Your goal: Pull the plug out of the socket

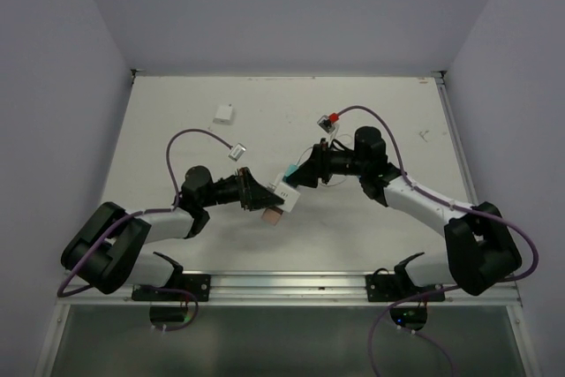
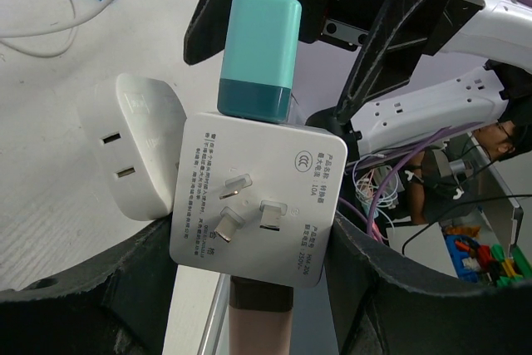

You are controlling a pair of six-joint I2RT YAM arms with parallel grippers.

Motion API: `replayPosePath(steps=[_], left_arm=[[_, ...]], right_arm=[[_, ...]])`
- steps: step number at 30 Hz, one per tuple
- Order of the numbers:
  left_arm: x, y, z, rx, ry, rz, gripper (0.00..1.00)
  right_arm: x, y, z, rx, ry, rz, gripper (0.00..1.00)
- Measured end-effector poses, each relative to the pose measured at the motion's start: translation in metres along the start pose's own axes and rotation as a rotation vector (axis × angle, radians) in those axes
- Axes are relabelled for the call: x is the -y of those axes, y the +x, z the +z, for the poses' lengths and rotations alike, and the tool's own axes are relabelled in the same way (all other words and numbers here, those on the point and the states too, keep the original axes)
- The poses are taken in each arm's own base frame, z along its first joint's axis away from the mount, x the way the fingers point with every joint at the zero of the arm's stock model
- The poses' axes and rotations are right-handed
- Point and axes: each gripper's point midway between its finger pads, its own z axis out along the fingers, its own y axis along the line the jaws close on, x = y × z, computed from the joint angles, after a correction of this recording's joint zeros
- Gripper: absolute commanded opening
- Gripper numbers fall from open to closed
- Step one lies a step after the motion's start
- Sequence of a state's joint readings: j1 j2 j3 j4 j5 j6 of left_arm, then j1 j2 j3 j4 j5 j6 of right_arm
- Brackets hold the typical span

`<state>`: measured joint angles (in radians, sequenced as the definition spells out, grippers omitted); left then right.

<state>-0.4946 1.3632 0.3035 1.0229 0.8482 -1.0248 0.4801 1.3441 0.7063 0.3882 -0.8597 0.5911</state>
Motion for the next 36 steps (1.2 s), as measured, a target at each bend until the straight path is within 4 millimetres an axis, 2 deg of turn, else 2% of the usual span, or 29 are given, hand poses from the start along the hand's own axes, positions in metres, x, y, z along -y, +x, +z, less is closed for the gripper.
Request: replayPosePath(steps=[3, 4, 6, 7, 10, 20, 30, 32, 35, 36], left_arm=[[0.000, -0.001, 0.000, 0.006, -0.001, 0.002, 0.00], [0.000, -0.002, 0.001, 0.009, 0.000, 0.003, 0.00], [0.001, -0.002, 0.001, 0.010, 0.003, 0.006, 0.00], [0.001, -0.002, 0.001, 0.012, 0.002, 0.007, 0.00], [0.002, -0.002, 0.000, 0.018, 0.005, 0.011, 0.00], [0.001, -0.003, -0.005, 0.079, -0.002, 0.018, 0.00], [0.000, -0.017, -0.007, 0.188, -0.006, 0.021, 0.00], [-0.012, 0.000, -0.011, 0.142, -0.033, -0.022, 0.00], [-0.035, 0.035, -0.018, 0.049, -0.109, -0.135, 0.00], [-0.041, 0.042, -0.020, 0.028, -0.130, -0.165, 0.00]], right_arm=[[-0.001, 0.001, 0.006, -0.004, -0.018, 0.009, 0.52], [-0.001, 0.001, 0.008, -0.004, -0.025, 0.014, 0.41], [-0.002, 0.001, 0.010, -0.006, -0.042, 0.024, 0.29], [-0.002, 0.001, 0.011, -0.006, -0.052, 0.030, 0.17], [-0.004, 0.000, 0.011, -0.007, -0.074, 0.039, 0.00], [-0.002, -0.006, 0.015, -0.016, -0.112, 0.092, 0.00], [0.006, -0.025, 0.008, 0.000, -0.218, 0.218, 0.00], [0.018, -0.052, 0.000, 0.070, -0.193, 0.212, 0.00], [0.035, -0.119, -0.027, 0.235, -0.132, 0.118, 0.00], [0.037, -0.135, -0.034, 0.271, -0.115, 0.081, 0.00]])
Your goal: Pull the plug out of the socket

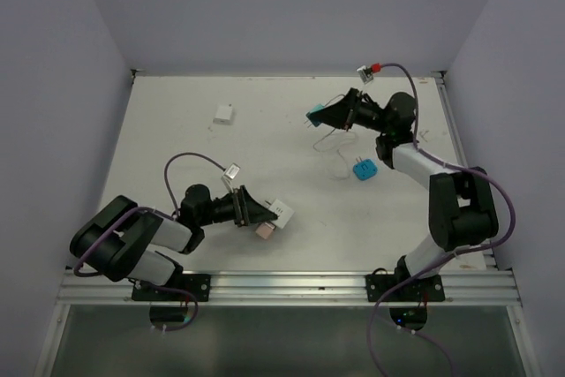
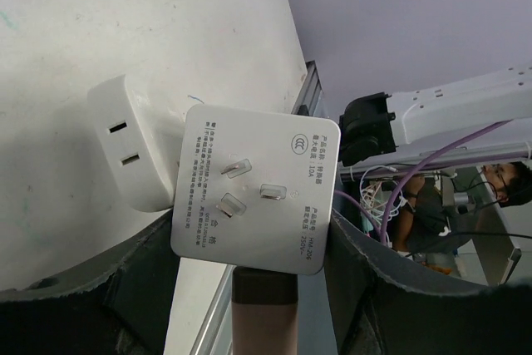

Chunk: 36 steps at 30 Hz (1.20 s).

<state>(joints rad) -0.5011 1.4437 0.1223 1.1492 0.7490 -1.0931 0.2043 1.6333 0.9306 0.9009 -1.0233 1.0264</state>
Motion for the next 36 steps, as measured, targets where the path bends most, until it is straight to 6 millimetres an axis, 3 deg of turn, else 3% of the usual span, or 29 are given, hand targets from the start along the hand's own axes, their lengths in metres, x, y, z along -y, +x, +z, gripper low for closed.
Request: replayPosePath(steps=[2, 4, 12, 17, 19, 23, 26, 29, 32, 33, 36], left_arm=[[-0.006, 0.006, -0.002, -0.018, -0.021, -0.025, 0.00], [-0.006, 0.006, -0.002, -0.019, -0.021, -0.026, 0.00], [-0.004, 0.005, -0.002, -0.017, -0.021, -0.021, 0.00], [-0.005, 0.005, -0.001, -0.022, -0.029, -0.020, 0.00], [-0.006, 0.003, 0.000, -0.023, -0.032, -0.015, 0.00], [-0.005, -0.001, 0.003, -0.025, -0.035, 0.002, 0.00], [-0.004, -0.007, 0.006, -0.022, -0.036, 0.020, 0.00], [-0.005, -0.013, 0.010, -0.018, -0.039, 0.037, 0.00], [-0.009, -0.021, 0.015, -0.016, -0.059, 0.056, 0.00], [-0.011, -0.023, 0.016, -0.018, -0.069, 0.059, 0.00], [-0.018, -0.028, 0.021, -0.021, -0.094, 0.070, 0.00]], right_arm=[[0.000, -0.016, -0.001, 0.025, 0.019, -0.071, 0.00], [0.004, -0.020, 0.002, 0.009, 0.059, -0.116, 0.00], [0.046, -0.032, 0.002, -0.049, 0.307, -0.190, 0.00], [0.107, -0.043, 0.006, -0.082, 0.488, -0.150, 0.00], [0.138, -0.033, 0.004, -0.112, 0.556, -0.104, 0.01], [0.195, 0.005, -0.009, -0.186, 0.687, 0.027, 0.06], [0.225, 0.035, -0.023, -0.241, 0.777, 0.112, 0.15], [0.240, 0.052, -0.034, -0.277, 0.844, 0.153, 0.38], [0.244, 0.057, -0.042, -0.294, 0.887, 0.160, 0.51], [0.246, 0.057, -0.044, -0.297, 0.902, 0.157, 0.62], [0.249, 0.059, -0.051, -0.305, 0.941, 0.154, 0.76]])
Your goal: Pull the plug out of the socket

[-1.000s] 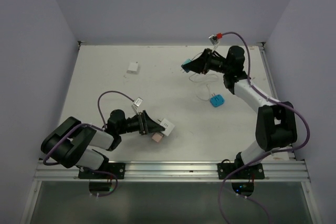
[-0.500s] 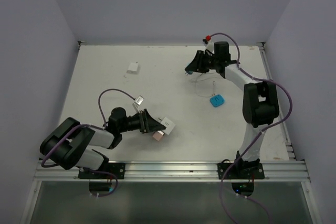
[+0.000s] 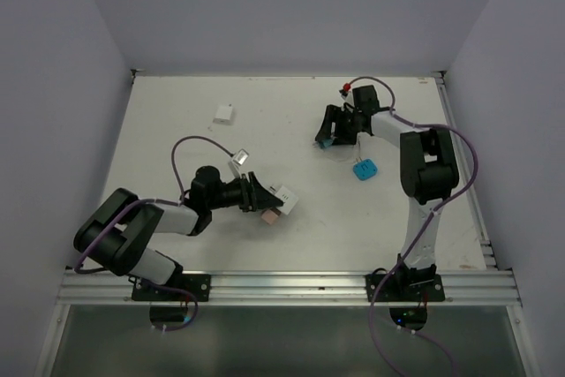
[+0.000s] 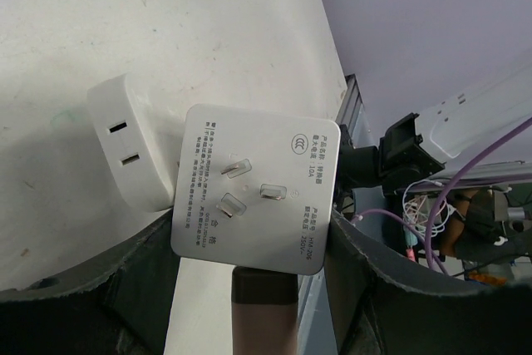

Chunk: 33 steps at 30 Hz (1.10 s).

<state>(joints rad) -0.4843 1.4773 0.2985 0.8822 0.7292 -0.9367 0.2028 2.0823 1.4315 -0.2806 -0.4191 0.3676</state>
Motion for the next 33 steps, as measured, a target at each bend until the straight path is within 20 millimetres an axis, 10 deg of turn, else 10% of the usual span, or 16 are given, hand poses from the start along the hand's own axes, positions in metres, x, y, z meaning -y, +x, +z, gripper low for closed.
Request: replayPosePath(steps=[14, 24, 33], left_arm=[[-0.015, -0.005, 0.008, -0.021, -0.061, 0.048, 0.00], [-0.023, -0.022, 0.014, -0.010, -0.145, 0.178, 0.00], [-0.021, -0.013, 0.016, -0.028, -0.181, 0.268, 0.00]], right_arm=[[-0.040, 0.042, -0.097, 0.123, 0.034, -0.051, 0.90], [-0.079, 0.136, -0.096, 0.042, -0.072, 0.032, 0.98], [-0.116, 0.124, -0.116, 0.167, -0.169, 0.149, 0.99]])
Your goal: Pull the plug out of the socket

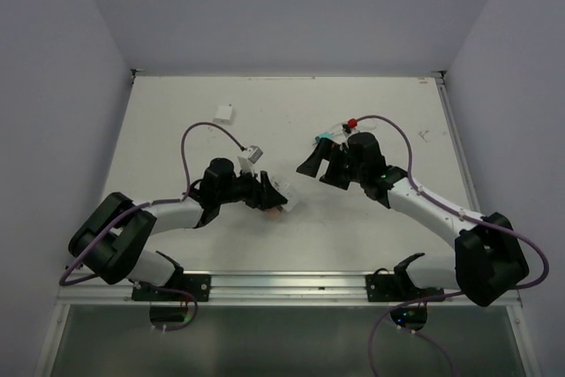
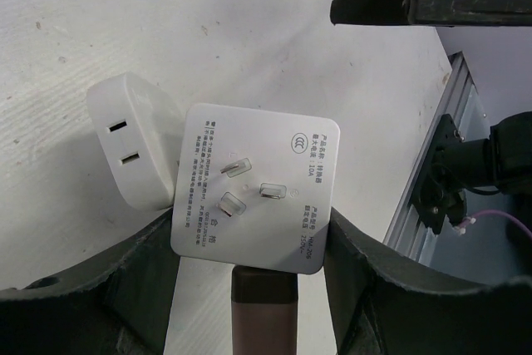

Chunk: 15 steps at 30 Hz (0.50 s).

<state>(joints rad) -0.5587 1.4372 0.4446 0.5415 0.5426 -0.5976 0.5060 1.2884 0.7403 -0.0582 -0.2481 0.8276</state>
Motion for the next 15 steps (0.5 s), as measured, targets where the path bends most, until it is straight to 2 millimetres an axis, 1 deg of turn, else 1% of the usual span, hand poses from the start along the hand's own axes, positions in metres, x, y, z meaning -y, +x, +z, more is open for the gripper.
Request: replayPosePath(steps=[3, 7, 15], left_arm=[[0.002, 0.001, 0.001, 0.000, -0.007, 0.023, 0.00], [0.003, 0.001, 0.000, 0.000, -0.020, 0.047, 0.00], [0.003, -0.004, 0.000, 0.017, -0.037, 0.069, 0.00]], right_arm=[[-0.008, 0.006, 0.002, 0.001, -0.006, 0.012, 0.99], [-0.013, 0.018, 0.005, -0.015, 0.003, 0.013, 0.99], [-0.010, 0.047, 0.021, -0.072, 0.053, 0.025, 0.99]])
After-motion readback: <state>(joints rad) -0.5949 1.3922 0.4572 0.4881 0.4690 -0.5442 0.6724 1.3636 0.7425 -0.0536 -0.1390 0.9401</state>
